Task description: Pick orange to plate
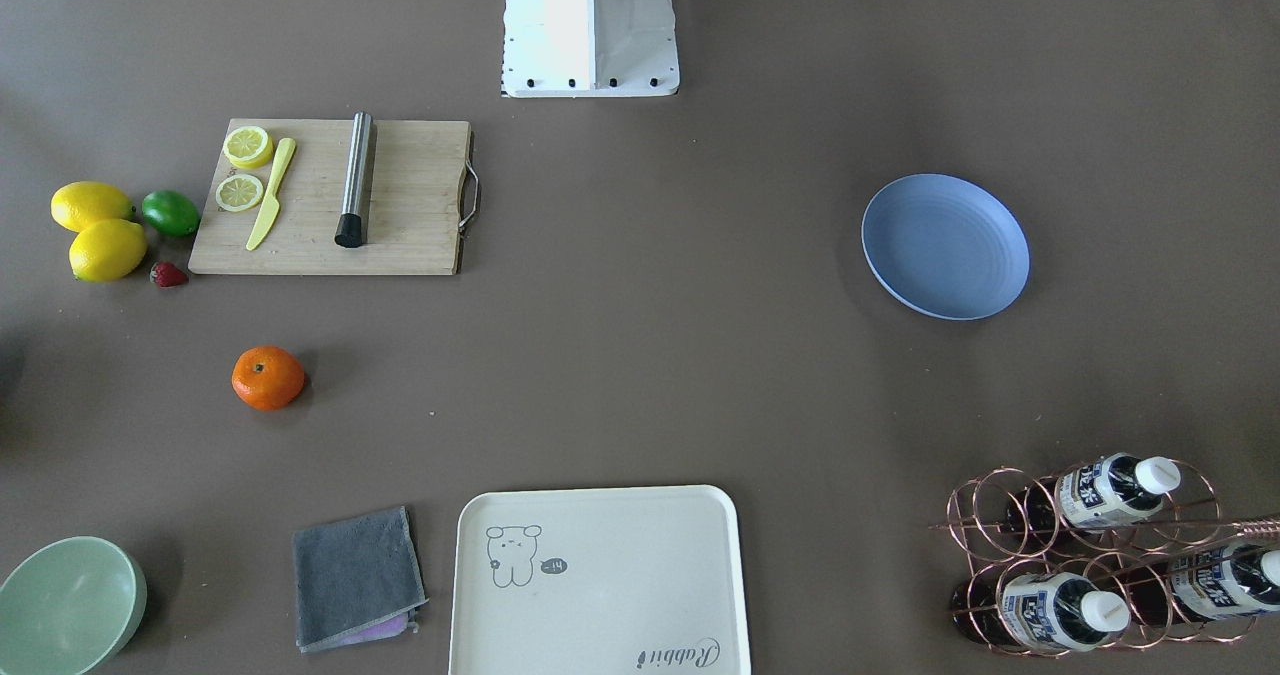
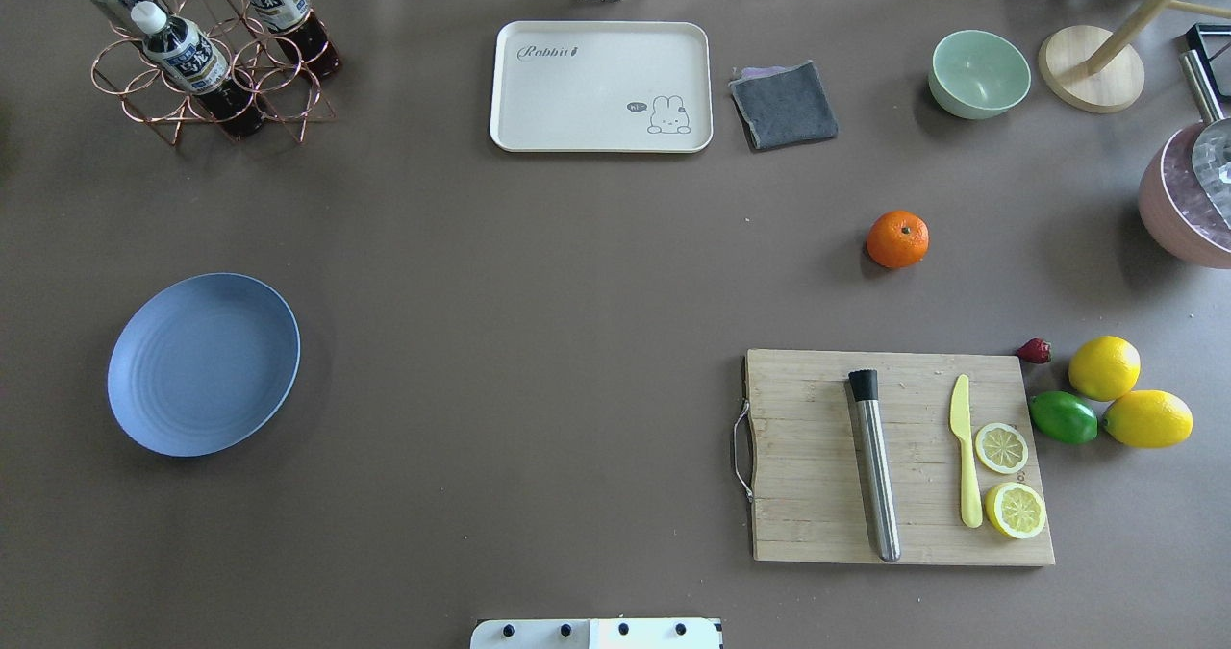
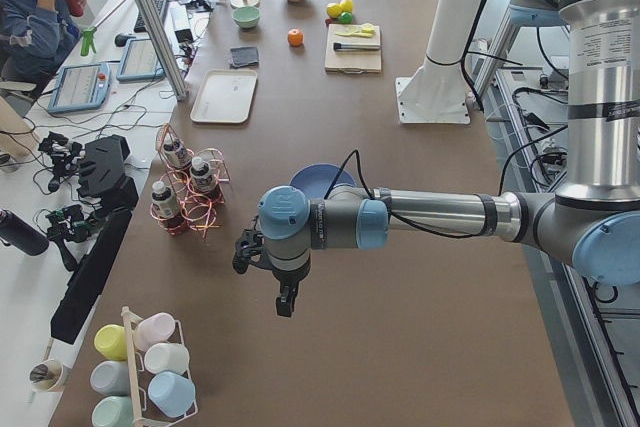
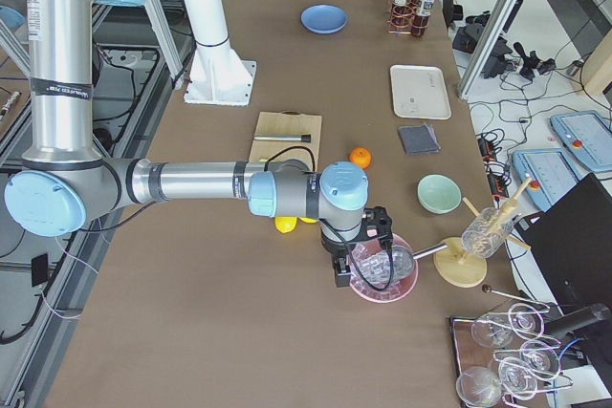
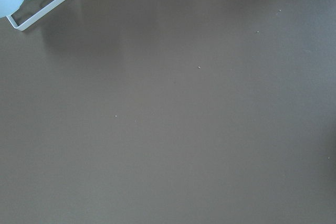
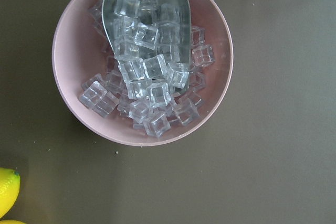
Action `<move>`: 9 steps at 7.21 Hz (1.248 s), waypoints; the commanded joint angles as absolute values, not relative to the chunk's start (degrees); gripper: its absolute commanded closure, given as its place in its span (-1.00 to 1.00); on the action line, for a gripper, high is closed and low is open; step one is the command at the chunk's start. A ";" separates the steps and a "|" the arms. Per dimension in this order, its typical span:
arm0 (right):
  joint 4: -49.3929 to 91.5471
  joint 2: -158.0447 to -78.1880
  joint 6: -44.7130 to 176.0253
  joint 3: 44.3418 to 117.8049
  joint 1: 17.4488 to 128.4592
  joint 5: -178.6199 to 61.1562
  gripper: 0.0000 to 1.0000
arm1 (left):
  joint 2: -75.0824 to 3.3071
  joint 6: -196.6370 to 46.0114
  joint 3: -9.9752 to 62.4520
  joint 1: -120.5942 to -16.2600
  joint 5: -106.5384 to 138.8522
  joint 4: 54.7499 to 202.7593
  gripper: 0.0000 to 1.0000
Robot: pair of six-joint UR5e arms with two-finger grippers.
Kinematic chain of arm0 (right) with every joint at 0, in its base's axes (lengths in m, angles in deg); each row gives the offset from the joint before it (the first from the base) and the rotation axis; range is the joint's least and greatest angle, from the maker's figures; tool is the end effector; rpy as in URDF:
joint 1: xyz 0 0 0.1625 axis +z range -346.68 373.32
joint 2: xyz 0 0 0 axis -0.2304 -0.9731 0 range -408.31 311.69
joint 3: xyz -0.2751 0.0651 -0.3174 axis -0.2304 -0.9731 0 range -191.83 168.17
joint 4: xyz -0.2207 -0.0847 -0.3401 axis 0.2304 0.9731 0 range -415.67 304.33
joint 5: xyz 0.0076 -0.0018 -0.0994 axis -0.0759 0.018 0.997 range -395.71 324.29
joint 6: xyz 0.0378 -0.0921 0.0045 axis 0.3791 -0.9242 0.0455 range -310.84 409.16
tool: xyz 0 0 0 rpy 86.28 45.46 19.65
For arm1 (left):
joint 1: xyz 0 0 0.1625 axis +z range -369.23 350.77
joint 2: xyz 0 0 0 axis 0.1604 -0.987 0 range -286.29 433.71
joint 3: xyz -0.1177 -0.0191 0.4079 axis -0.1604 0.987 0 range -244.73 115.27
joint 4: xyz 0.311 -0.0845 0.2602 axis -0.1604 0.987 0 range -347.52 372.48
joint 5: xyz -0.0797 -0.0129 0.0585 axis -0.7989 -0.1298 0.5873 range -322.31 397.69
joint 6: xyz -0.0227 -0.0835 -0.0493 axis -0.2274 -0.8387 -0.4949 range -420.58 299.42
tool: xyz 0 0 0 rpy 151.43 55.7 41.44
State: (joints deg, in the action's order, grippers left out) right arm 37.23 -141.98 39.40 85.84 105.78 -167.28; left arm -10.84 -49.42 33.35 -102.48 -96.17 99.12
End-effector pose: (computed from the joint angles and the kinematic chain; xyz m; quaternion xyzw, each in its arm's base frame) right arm 0.0871 -0.4618 0.6319 0.0467 -0.3519 -0.0629 0.9328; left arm -0.0896 -0.4458 0.6407 0.0410 0.3713 0.0617 0.9256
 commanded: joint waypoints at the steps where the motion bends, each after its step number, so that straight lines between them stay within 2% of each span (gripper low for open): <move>1: 37.23 -142.09 39.40 85.90 105.78 -167.28 -1.00 | -10.58 -49.33 33.62 -102.57 -96.08 99.05 -0.99; 6: 37.23 -142.09 39.40 86.08 105.78 -167.37 -1.00 | -10.93 -49.33 33.70 -102.57 -96.08 99.05 -0.99; 9: 37.14 -141.83 39.40 86.52 105.78 -169.64 -1.00 | -13.65 -49.25 33.97 -102.66 -96.43 99.22 -0.99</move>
